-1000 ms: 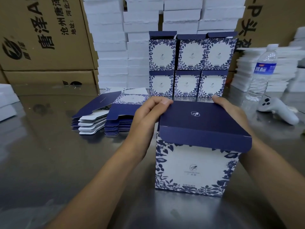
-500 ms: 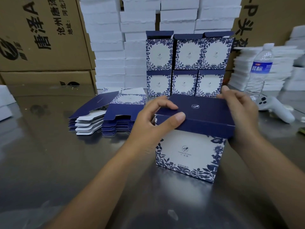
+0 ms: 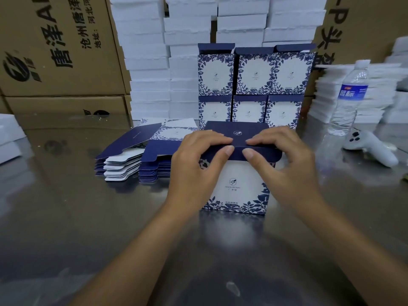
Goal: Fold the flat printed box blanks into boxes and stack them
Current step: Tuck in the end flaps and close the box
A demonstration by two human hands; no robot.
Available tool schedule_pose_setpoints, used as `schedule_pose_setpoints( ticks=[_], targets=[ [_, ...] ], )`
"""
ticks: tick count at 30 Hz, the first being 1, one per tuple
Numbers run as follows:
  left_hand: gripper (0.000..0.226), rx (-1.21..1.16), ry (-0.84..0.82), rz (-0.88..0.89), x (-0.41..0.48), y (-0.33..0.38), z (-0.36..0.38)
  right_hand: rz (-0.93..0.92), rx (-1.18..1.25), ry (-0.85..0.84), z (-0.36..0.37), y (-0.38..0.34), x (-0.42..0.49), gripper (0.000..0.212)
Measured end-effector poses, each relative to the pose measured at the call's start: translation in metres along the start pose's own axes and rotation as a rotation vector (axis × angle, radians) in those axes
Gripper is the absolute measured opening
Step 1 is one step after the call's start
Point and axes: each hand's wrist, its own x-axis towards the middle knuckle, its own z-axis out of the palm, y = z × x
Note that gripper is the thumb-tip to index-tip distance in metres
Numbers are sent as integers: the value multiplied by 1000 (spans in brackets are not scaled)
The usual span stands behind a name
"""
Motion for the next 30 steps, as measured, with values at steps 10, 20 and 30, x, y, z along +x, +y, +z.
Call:
schedule_pose_setpoints(
  ticks=[10, 20, 30],
  targets=[
    [12, 45, 55, 12, 3, -3, 5, 75, 79, 54, 8, -3, 1, 13],
    [12, -16, 46, -2, 0, -4, 4, 248, 214, 33, 2, 3, -2, 12],
    [19, 25, 185, 49, -5, -10, 3, 382, 307, 49, 7, 4, -3, 7]
  ],
)
